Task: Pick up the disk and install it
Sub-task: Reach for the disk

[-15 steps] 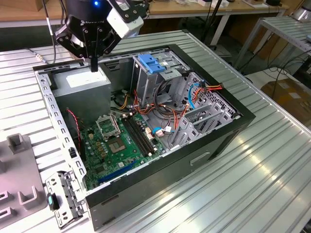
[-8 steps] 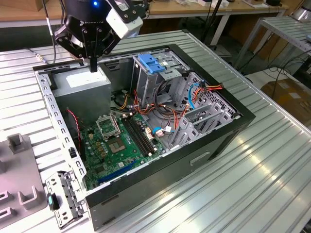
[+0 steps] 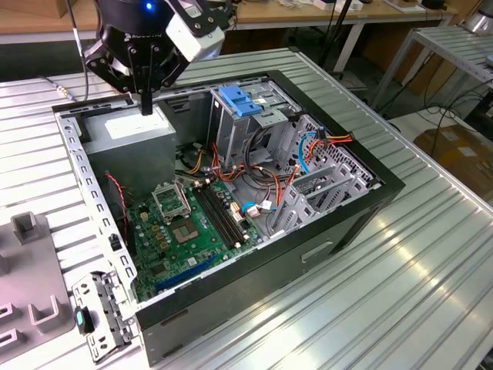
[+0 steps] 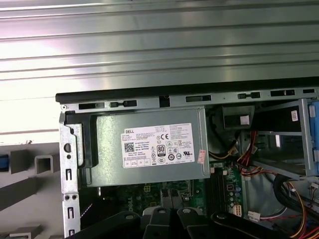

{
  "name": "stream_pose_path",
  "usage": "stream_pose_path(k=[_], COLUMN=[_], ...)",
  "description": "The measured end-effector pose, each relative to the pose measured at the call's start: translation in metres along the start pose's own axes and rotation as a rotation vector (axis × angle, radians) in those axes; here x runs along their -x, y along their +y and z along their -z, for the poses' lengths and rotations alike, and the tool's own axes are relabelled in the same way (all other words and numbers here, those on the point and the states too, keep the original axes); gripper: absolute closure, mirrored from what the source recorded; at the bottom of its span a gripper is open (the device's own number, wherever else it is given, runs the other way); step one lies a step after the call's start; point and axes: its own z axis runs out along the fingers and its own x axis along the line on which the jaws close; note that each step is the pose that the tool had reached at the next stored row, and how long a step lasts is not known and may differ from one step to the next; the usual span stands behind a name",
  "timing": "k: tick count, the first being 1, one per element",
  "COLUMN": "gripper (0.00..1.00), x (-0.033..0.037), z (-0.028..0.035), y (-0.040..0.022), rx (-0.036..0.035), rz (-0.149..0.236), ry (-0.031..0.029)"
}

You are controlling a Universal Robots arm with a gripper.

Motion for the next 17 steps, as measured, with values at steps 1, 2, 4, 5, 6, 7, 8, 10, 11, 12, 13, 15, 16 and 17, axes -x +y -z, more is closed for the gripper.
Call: stream_pose_path(k=[1, 2, 4, 5, 6, 7, 8, 10, 11, 12, 13, 15, 16, 17], gripper=[0.89, 0.89, 0.89, 0.89, 0.89, 0.89, 0.89, 0.89, 0.89, 0.89, 0.89, 0.89, 0.89, 0.89], x=[-0.0007, -0.0013, -0.0028, -0.0035, -0.0045, -0.0053, -0.0059, -0.0077, -0.0083, -0.0089, -0.0105, -0.0129, -0.0139, -0.0148], z=[0.0, 0.0, 0.0, 0.0, 0.0, 0.0001, 0.0001, 0.0002, 0.0001, 0.0001, 0.0, 0.0, 0.0, -0.0001], y=[-0.0001, -0.0001, -0.0002, -0.0003, -0.0004, -0.0004, -0.0004, -0.0006, -0.0006, -0.0007, -0.0008, -0.001, -0.001, -0.0011], rx=[0.0, 0.0, 0.0, 0.0, 0.0, 0.0, 0.0, -0.0001, -0.0001, 0.0, 0.0, -0.0001, -0.0001, -0.0002], rz=[0.0, 0.0, 0.0, 0.0, 0.0, 0.0, 0.0, 0.0, 0.0, 0.0, 0.0, 0.0, 0.0, 0.0], ry=[0.0, 0.0, 0.0, -0.0001, 0.0, 0.0, 0.0, 0.0002, 0.0002, 0.0003, 0.0006, 0.0012, 0.0017, 0.0021])
